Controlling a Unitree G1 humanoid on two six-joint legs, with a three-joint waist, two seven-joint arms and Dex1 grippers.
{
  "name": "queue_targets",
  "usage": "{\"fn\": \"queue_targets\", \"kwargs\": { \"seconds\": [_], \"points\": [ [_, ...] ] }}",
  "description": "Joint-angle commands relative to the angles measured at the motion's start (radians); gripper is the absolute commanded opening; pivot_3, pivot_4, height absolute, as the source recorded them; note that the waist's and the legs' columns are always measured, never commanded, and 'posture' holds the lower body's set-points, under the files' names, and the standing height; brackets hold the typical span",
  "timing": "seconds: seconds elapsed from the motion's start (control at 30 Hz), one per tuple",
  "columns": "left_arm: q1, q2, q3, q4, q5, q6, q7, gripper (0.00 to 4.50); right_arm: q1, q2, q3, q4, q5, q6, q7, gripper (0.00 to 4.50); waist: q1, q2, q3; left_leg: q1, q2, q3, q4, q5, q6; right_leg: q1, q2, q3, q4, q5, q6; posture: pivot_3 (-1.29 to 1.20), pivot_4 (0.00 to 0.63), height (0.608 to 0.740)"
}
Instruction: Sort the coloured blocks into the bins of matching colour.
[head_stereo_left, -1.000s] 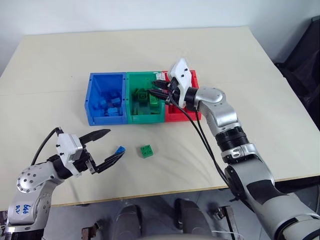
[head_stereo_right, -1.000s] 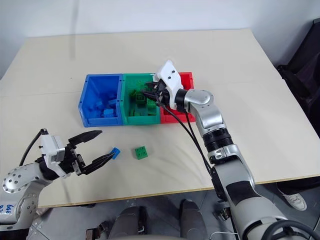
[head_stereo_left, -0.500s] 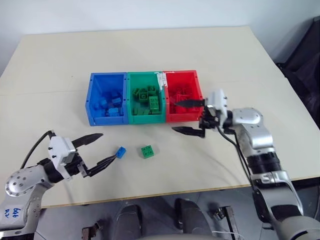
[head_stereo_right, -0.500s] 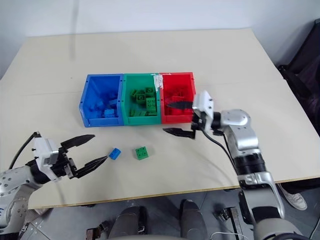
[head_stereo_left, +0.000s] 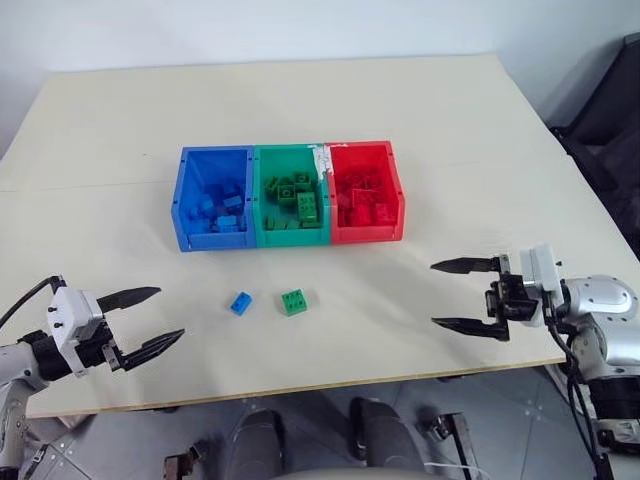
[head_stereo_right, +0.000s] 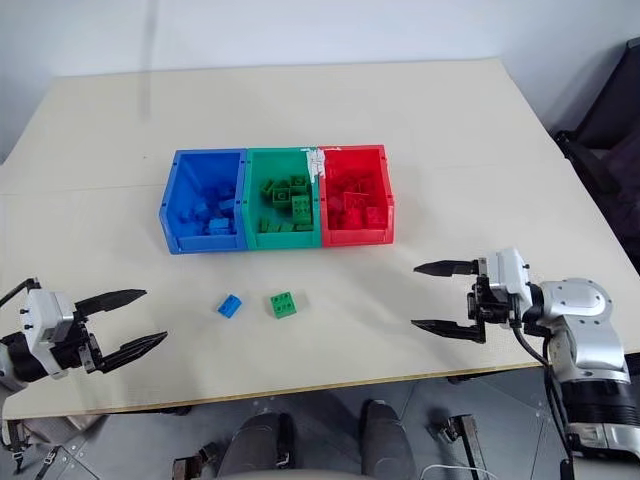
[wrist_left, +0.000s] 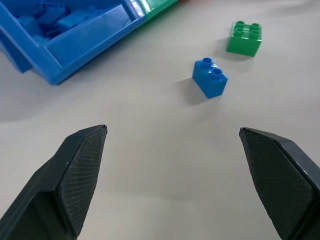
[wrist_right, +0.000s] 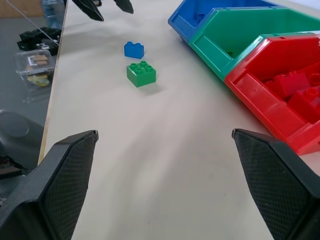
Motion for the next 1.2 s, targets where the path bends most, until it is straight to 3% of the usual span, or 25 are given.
{"fn": "queue_targets", "kwargs": {
  "seconds": [0.03,0.2,0.37,0.57,0.73,0.83,1.1,1.2],
  "points": [
    [-0.048,0.004,-0.083,-0.138,-0.016,0.038,-0.002,4.50,0.030,-0.011,-0.037,-0.038,0.033,-0.021,0.033,4.49,0.003,0.000,0.000,0.000,0.000,0.000,0.000,0.000,0.000,0.000,0.000,0.000,0.000,0.000,0.000,0.00,0.150,0.740],
    [-0.179,-0.041,-0.260,-0.292,-0.011,0.160,0.075,4.50,0.069,-0.017,-0.050,-0.089,0.037,-0.015,0.004,4.49,0.018,0.000,0.000,0.000,-0.001,0.001,0.002,0.001,-0.002,0.001,0.000,0.002,0.001,0.001,0.001,0.00,0.150,0.740],
    [-0.310,-0.061,-0.480,-0.328,0.168,0.285,0.194,4.50,0.120,-0.022,-0.092,-0.174,0.053,0.019,-0.061,4.49,0.017,0.000,0.000,0.001,0.000,0.001,0.002,0.002,-0.004,0.000,0.001,0.002,0.001,0.001,0.002,0.00,0.150,0.740],
    [-0.404,-0.092,-0.573,-0.297,0.271,0.383,0.293,4.50,0.156,-0.012,-0.104,-0.247,0.055,0.043,-0.120,4.49,0.026,0.000,0.000,0.001,0.000,0.001,0.003,0.002,-0.004,0.000,0.001,0.003,0.001,0.002,0.002,0.00,0.150,0.740],
    [-0.426,-0.108,-0.614,-0.257,0.297,0.377,0.283,4.50,0.180,-0.006,-0.099,-0.287,0.059,0.054,-0.152,4.49,0.028,0.000,0.000,0.000,-0.001,0.002,0.003,0.002,-0.003,0.000,0.001,0.003,0.001,0.002,0.002,0.00,0.150,0.740],
    [-0.436,-0.123,-0.626,-0.238,0.302,0.358,0.274,3.91,0.184,-0.005,-0.094,-0.294,0.060,0.055,-0.163,4.50,0.029,0.000,0.000,0.000,-0.001,0.001,0.003,0.002,-0.003,0.000,0.001,0.003,0.001,0.002,0.002,0.00,0.150,0.740],
    [-0.454,-0.150,-0.652,-0.211,0.325,0.327,0.271,1.45,0.167,0.005,-0.076,-0.287,0.053,0.057,-0.178,4.50,0.030,0.000,0.000,0.000,-0.001,0.001,0.007,0.002,-0.003,0.001,0.001,0.003,0.001,0.002,0.002,0.00,0.150,0.740],
    [-0.452,-0.168,-0.634,-0.203,0.318,0.275,0.267,1.45,0.166,0.010,-0.072,-0.290,0.052,0.057,-0.184,4.50,0.030,0.000,0.000,0.000,0.000,0.001,0.007,0.002,-0.003,0.001,0.001,0.003,0.002,0.002,0.002,0.00,0.150,0.740]
  ]
}}
